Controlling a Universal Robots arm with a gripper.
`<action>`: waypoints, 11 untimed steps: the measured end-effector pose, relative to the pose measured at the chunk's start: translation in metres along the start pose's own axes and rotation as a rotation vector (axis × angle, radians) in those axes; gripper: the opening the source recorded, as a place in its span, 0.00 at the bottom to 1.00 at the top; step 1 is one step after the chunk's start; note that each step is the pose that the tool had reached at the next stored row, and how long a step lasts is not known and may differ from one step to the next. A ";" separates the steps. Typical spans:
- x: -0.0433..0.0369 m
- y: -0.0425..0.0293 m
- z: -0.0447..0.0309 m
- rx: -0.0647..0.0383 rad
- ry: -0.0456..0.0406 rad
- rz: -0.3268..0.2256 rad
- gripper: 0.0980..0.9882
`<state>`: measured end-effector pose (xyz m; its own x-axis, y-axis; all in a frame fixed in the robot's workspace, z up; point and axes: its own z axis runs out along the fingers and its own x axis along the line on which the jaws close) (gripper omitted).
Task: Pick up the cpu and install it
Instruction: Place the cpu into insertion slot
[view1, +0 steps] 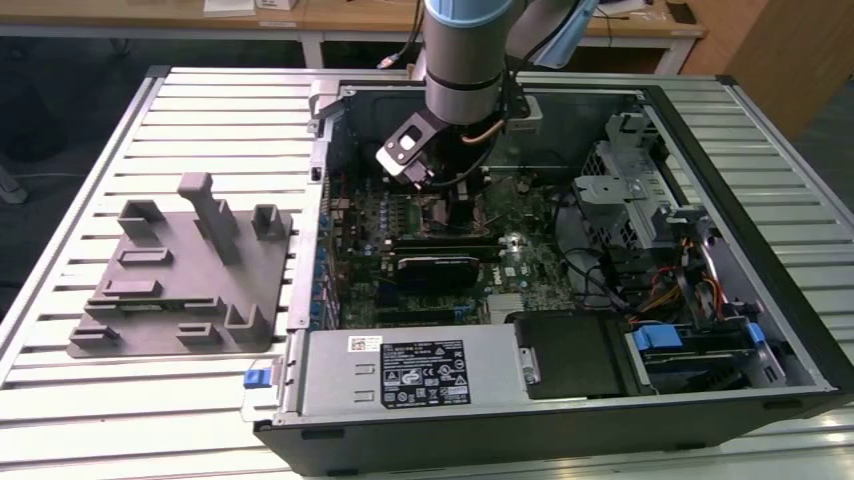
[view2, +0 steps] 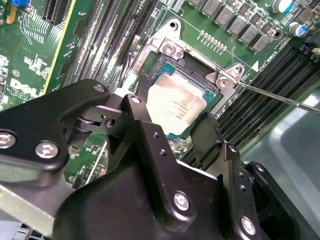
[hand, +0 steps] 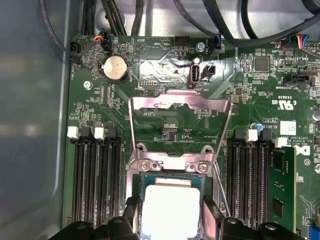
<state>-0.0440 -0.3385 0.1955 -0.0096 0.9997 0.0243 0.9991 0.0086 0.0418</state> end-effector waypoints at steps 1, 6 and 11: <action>0.0000 0.0000 -0.0001 0.000 -0.0001 0.000 0.58; 0.0000 0.0000 -0.0002 0.000 -0.0002 0.000 0.58; -0.0001 0.0000 -0.0004 0.000 -0.0005 0.000 0.48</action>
<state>-0.0441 -0.3386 0.1958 -0.0096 0.9997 0.0238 0.9991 0.0086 0.0416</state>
